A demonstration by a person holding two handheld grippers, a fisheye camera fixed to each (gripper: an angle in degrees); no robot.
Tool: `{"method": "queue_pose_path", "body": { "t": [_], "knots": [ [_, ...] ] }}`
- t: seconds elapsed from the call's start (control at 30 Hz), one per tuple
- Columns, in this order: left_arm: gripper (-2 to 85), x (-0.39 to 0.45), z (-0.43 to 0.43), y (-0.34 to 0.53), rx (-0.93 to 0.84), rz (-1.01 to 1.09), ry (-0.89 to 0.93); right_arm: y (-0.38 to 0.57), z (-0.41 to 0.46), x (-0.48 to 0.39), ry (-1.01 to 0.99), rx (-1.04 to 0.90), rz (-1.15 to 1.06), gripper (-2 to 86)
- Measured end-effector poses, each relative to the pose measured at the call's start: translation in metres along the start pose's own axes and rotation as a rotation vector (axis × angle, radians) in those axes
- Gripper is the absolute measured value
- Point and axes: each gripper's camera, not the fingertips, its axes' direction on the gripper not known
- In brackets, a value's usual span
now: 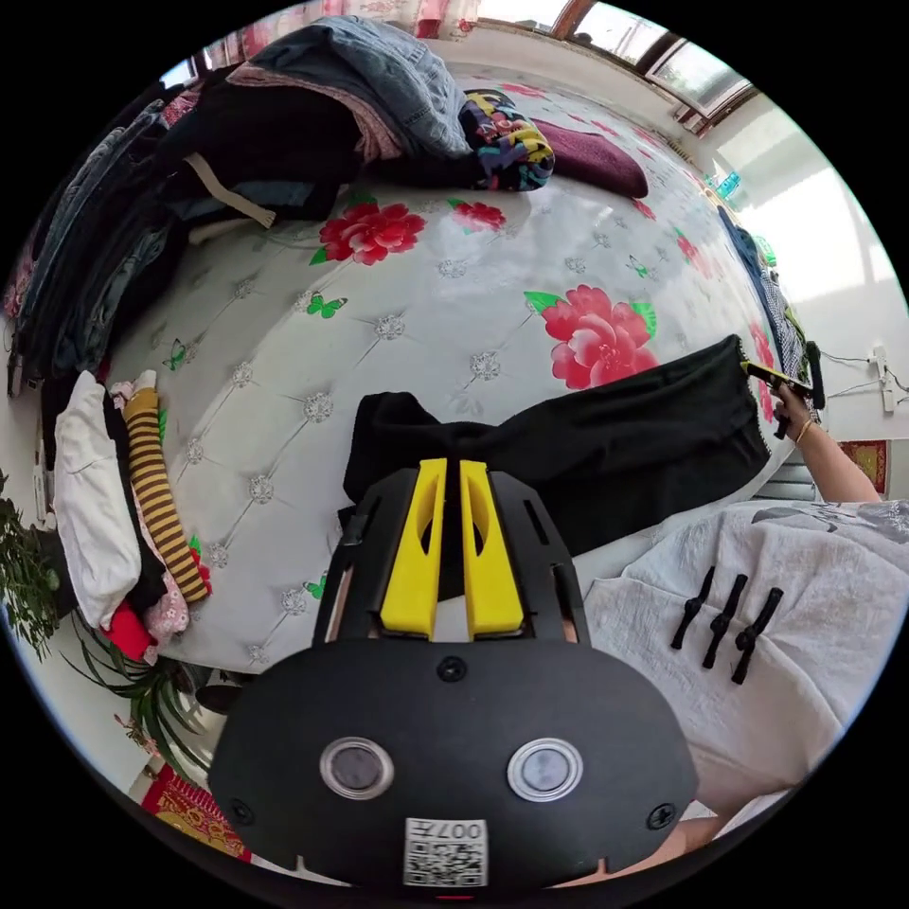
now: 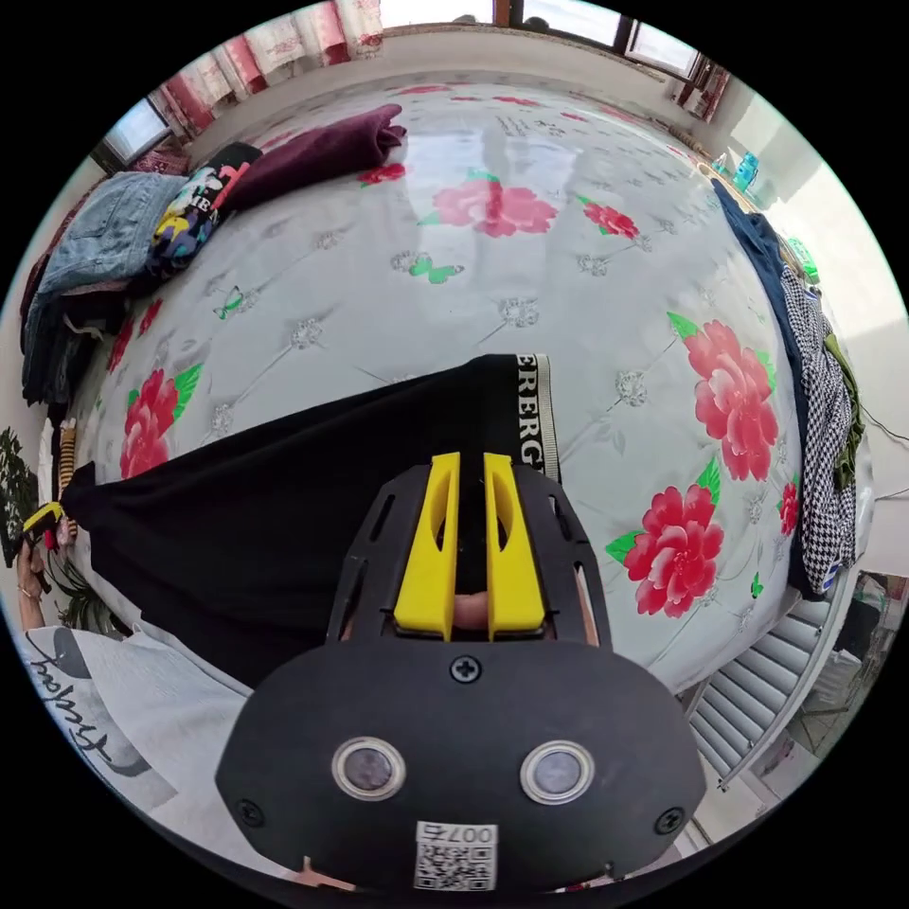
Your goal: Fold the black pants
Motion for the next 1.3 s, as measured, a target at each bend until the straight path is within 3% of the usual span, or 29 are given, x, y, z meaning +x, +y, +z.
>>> {"method": "queue_pose_path", "body": {
  "t": [0.13, 0.27, 0.33, 0.43, 0.63, 0.8, 0.93, 1.03, 1.1, 1.3],
  "knots": [
    [11.2, -0.012, -0.009, 0.011, 0.047, -0.076, -0.053, 0.007, 0.003, 0.004, 0.020, 0.064, 0.021, 0.2],
    [12.4, -0.013, 0.034, 0.007, -0.049, -0.030, -0.143, 0.010, 0.004, 0.007, 0.015, 0.066, -0.005, -0.1],
    [11.7, -0.014, 0.064, -0.002, -0.129, -0.018, -0.162, 0.013, 0.004, 0.008, 0.009, 0.079, -0.012, -0.2],
    [3.8, -0.017, 0.082, -0.019, -0.144, -0.050, -0.225, 0.018, 0.004, 0.013, -0.016, 0.099, 0.006, -0.2],
    [-0.7, -0.034, 0.026, -0.034, -0.032, -0.121, -0.128, 0.015, 0.002, 0.018, -0.005, 0.058, 0.014, -0.3],
    [-0.8, -0.048, -0.103, 0.003, 0.169, -0.264, 0.004, 0.016, 0.000, 0.019, 0.005, 0.053, 0.014, -0.3],
    [-0.5, -0.055, -0.157, 0.009, 0.219, -0.309, -0.039, 0.013, -0.003, 0.022, -0.003, 0.038, 0.062, -0.3],
    [0.5, -0.095, -0.126, -0.012, 0.135, -0.425, -0.119, 0.013, -0.005, 0.020, 0.035, 0.053, 0.068, -0.2],
    [1.2, -0.121, -0.080, -0.034, 0.056, -0.474, -0.072, 0.013, -0.011, 0.020, 0.081, 0.062, 0.070, -0.2],
    [7.1, -0.108, -0.036, -0.062, 0.090, -0.389, 0.003, 0.024, -0.050, 0.042, 0.015, 0.193, 0.115, 0.7]
  ]
}}
